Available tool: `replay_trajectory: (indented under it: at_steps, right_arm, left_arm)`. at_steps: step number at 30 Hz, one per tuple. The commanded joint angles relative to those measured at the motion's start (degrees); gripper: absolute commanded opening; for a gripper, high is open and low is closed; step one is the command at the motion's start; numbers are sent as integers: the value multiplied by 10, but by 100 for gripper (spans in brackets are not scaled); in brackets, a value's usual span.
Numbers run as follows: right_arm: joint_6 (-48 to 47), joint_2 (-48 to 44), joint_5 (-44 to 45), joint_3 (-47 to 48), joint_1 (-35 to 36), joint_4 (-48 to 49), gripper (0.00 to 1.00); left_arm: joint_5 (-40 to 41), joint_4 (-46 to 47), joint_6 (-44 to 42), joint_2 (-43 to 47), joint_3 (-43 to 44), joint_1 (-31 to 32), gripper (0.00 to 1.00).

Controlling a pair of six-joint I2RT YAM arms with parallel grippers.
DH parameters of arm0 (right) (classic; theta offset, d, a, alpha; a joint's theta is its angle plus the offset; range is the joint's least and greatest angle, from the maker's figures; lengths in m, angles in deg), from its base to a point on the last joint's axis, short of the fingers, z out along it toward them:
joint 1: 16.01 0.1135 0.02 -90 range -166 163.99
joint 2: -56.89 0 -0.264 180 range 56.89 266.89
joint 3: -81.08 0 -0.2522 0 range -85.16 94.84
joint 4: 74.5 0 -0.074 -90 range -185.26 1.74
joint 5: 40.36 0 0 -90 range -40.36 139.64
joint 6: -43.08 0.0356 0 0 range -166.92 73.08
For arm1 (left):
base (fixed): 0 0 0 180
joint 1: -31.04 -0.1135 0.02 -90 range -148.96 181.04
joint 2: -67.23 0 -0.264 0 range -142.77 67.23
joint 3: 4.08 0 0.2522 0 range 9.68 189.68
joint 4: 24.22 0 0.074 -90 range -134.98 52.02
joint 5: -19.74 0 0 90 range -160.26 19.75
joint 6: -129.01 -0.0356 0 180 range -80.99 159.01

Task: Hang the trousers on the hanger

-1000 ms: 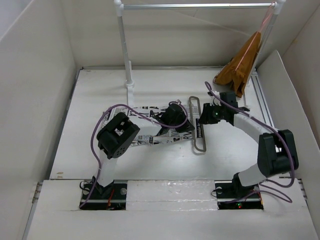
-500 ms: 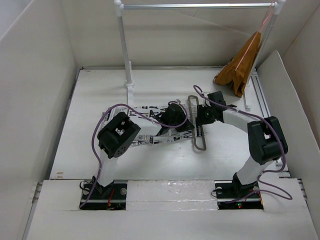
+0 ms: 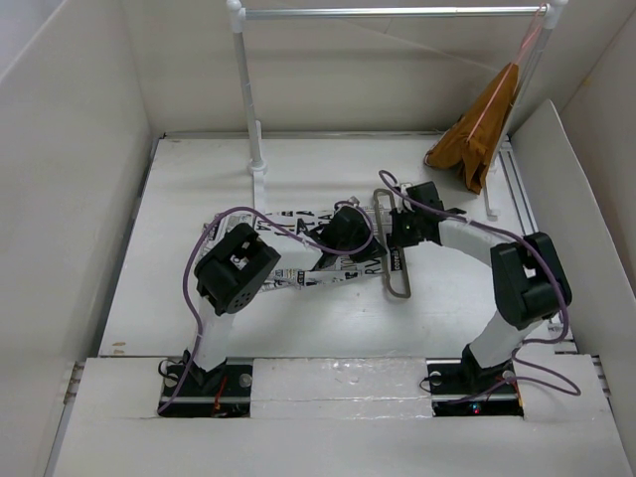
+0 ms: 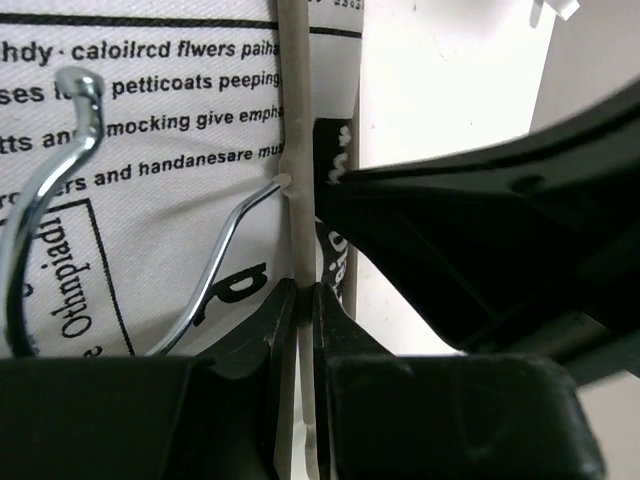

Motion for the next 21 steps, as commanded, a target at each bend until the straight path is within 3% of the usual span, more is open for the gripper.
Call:
replay_trajectory:
  at_steps: [1,14,21]
  right_arm:
    - [10,-81,-33,32,5,-15,0]
    - [-5,-197,-59,12,-126,-75,0]
    - [-24,-206,-62,-34,-215,-68,1]
  left_arm:
    - [27,-9,-21,-13,30,1,0]
    - [71,-53,-39,22,6,-4,0]
    - [93,-87,-65,70,-29,-9,0]
